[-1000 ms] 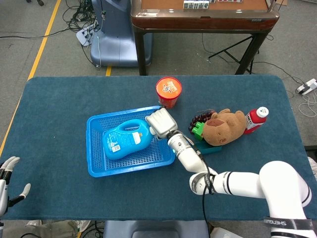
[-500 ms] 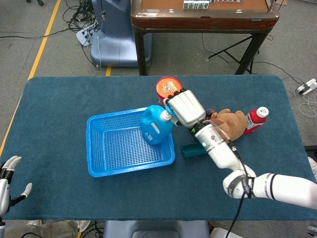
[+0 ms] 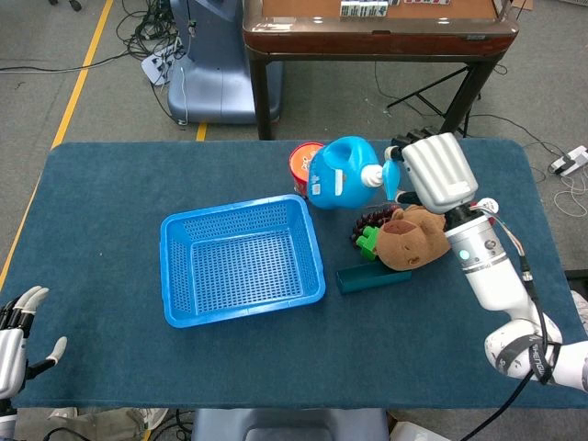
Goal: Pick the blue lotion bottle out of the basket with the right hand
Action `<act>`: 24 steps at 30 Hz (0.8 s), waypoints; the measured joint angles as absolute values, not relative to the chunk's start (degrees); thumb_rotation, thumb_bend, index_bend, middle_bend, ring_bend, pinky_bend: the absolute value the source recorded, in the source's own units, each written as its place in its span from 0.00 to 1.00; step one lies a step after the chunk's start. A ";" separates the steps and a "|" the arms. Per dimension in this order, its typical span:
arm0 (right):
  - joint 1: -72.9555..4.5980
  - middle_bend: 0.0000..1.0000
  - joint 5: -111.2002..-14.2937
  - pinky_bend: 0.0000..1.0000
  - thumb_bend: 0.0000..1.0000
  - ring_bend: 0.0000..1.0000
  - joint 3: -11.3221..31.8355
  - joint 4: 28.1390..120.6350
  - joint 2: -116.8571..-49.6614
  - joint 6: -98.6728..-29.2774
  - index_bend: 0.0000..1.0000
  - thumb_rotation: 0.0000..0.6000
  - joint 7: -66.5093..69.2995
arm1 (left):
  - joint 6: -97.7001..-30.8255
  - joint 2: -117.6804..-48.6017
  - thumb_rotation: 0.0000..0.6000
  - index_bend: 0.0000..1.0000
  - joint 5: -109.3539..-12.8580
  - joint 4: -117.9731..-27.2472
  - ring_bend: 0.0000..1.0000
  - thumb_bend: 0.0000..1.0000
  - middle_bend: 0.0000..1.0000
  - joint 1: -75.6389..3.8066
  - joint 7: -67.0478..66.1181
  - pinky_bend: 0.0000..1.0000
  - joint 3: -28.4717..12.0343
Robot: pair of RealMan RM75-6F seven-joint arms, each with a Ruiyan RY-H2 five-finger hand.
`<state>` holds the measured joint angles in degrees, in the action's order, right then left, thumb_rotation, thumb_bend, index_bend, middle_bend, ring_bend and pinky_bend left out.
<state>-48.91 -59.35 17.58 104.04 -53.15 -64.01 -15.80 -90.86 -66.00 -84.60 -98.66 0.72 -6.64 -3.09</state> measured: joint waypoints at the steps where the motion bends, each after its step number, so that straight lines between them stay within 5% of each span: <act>1: -48.69 0.52 -58.79 0.40 0.28 0.44 17.53 103.25 -53.07 -63.67 0.70 1.00 -15.80 | -90.79 -66.02 1.00 0.15 -84.62 -98.66 0.14 0.32 0.13 0.70 -6.67 0.15 -3.05; 13: -49.20 0.50 -50.98 0.40 0.28 0.44 14.25 92.66 -57.52 -55.36 0.70 1.00 -20.85 | -90.42 -66.05 1.00 0.14 -84.40 -98.41 0.14 0.32 0.13 0.78 -6.48 0.14 -2.73; 19: -50.69 0.28 -46.98 0.39 0.29 0.26 12.74 90.58 -59.50 -50.78 0.31 1.00 -23.88 | -90.41 -65.88 1.00 0.15 -84.24 -98.32 0.14 0.32 0.13 0.95 -6.22 0.14 -2.59; 24: -51.25 0.10 -45.32 0.28 0.32 0.11 12.28 91.77 -58.53 -49.39 0.03 1.00 -24.94 | -90.53 -65.87 1.00 0.15 -84.16 -98.21 0.14 0.32 0.13 1.04 -5.99 0.14 -2.62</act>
